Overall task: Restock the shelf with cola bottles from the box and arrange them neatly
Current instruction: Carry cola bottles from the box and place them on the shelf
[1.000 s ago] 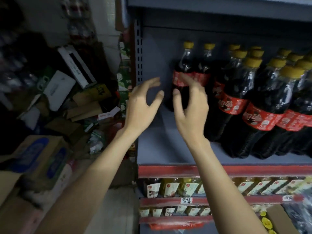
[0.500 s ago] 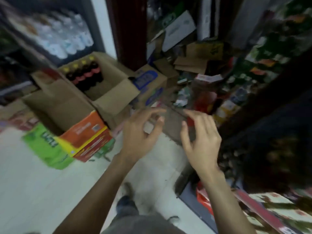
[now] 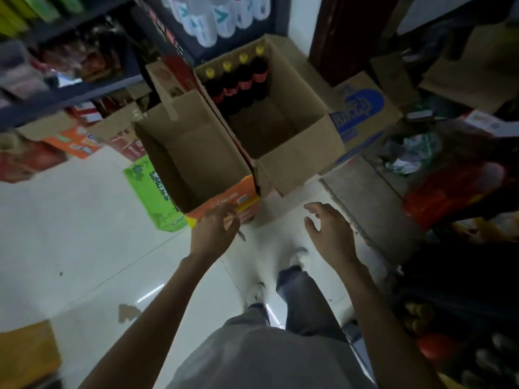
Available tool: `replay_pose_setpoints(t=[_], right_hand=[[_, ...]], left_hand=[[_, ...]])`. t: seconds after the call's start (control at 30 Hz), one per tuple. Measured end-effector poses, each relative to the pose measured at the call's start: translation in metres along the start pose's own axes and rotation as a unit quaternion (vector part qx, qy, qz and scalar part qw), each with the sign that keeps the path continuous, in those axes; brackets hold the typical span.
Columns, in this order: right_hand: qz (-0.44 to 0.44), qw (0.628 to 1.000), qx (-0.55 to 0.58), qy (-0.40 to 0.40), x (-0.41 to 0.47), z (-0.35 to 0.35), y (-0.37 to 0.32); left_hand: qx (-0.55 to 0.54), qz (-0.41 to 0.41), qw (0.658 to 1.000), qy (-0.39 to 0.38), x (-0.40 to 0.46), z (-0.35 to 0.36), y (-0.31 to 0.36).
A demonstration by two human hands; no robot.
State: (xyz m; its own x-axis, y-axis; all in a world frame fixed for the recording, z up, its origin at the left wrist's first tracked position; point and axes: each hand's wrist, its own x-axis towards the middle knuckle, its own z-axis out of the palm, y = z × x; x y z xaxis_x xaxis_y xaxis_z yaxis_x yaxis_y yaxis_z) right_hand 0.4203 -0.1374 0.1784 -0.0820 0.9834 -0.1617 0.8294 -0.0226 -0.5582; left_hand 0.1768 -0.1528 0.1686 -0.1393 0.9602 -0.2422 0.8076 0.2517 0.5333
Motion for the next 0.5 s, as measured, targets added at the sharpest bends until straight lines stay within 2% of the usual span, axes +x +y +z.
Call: replay_pose_setpoints(t=[0.2, 0.33, 0.5], right_hand=[[-0.065, 0.997, 0.000, -0.046, 0.159, -0.001, -0.001], [-0.080, 0.994, 0.010, -0.069, 0.268, -0.013, -0.004], [-0.105, 0.991, 0.034, -0.071, 0.373, -0.007, -0.011]], left_hand=[[0.051, -0.044, 0.998, 0.005, 0.153, -0.008, 0.019], [-0.015, -0.072, 0.996, 0.054, 0.244, -0.015, 0.042], [-0.084, -0.097, 0.989, 0.074, 0.332, -0.011, 0.056]])
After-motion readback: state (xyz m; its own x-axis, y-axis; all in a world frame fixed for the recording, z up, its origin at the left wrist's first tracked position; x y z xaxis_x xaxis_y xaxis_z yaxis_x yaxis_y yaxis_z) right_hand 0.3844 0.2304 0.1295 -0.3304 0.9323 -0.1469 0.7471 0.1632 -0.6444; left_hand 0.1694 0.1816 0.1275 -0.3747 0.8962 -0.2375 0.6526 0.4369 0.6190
